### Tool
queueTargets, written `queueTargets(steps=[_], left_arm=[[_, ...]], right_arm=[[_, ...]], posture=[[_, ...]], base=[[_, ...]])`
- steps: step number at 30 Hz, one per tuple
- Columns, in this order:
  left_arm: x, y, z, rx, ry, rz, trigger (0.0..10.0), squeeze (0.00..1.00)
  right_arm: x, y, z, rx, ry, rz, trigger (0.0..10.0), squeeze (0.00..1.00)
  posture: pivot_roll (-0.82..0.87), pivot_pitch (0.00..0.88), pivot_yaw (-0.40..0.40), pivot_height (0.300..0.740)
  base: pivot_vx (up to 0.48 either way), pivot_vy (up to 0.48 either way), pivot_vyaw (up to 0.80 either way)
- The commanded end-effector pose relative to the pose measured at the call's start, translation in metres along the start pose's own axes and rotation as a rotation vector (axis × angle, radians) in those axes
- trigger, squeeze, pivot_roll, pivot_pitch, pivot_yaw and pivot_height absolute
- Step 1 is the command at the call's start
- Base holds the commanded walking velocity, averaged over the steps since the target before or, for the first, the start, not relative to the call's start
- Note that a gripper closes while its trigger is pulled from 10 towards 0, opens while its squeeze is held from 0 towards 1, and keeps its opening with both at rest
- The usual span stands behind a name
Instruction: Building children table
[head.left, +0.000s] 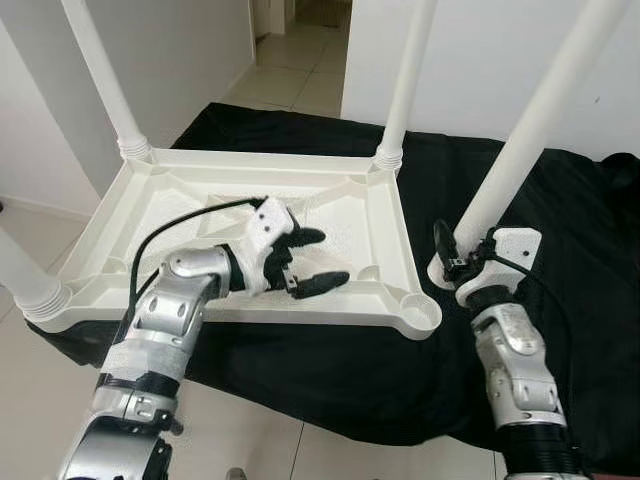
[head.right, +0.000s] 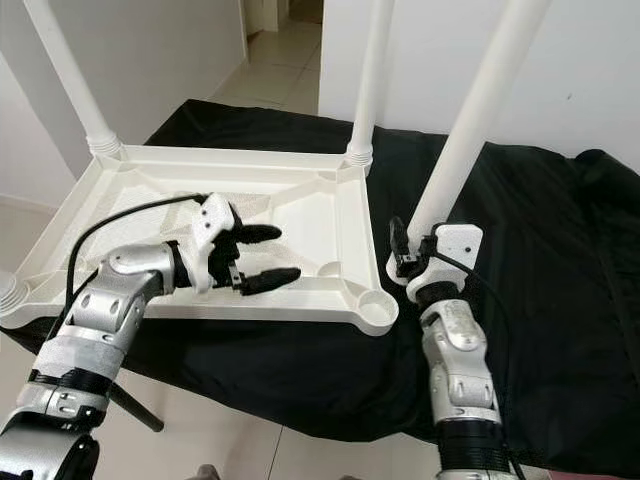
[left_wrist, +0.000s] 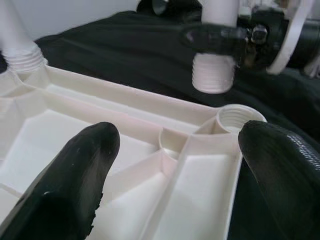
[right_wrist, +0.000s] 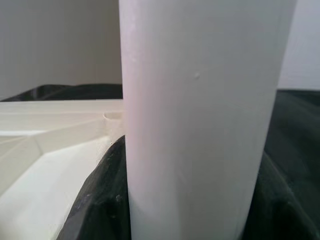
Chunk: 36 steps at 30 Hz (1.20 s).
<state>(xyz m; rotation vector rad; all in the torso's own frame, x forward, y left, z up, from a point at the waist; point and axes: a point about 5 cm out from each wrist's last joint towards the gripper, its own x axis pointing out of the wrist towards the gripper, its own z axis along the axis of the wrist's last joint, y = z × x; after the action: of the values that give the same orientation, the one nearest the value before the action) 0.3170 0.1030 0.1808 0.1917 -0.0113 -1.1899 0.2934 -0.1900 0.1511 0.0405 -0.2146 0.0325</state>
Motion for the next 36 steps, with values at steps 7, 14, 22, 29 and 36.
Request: queueTargets(steps=[7,14,22,29,36], left_arm=[[-0.011,0.002,0.003,-0.099,-0.074,0.319,10.0,0.0],[-0.017,-0.005,0.002,-0.138,-0.107,0.349,10.0,0.0],[-0.027,-0.022,-0.002,-0.131,-0.13,0.349,10.0,0.0],[-0.031,-0.034,-0.005,-0.177,-0.127,0.343,10.0,0.0],[-0.032,-0.036,-0.008,-0.185,-0.128,0.393,10.0,0.0]], right_arm=[[-0.013,0.013,0.001,0.005,-0.03,0.038,10.0,0.0],[-0.023,0.022,0.009,-0.009,-0.09,0.089,10.0,0.0],[-0.038,0.032,0.013,-0.042,-0.106,0.098,10.0,0.0],[-0.054,0.032,0.001,-0.044,-0.051,0.093,10.0,0.0],[-0.065,0.029,-0.018,-0.05,0.014,0.108,10.0,0.0]], posture=[[-0.04,0.0,-0.031,0.74],[-0.04,0.0,-0.033,0.74],[-0.04,0.0,-0.032,0.74],[-0.04,0.0,-0.032,0.74],[-0.04,0.0,-0.034,0.74]], base=[[0.0,0.0,0.0],[0.0,0.0,0.0],[0.0,0.0,0.0],[0.0,0.0,0.0],[0.0,0.0,0.0]])
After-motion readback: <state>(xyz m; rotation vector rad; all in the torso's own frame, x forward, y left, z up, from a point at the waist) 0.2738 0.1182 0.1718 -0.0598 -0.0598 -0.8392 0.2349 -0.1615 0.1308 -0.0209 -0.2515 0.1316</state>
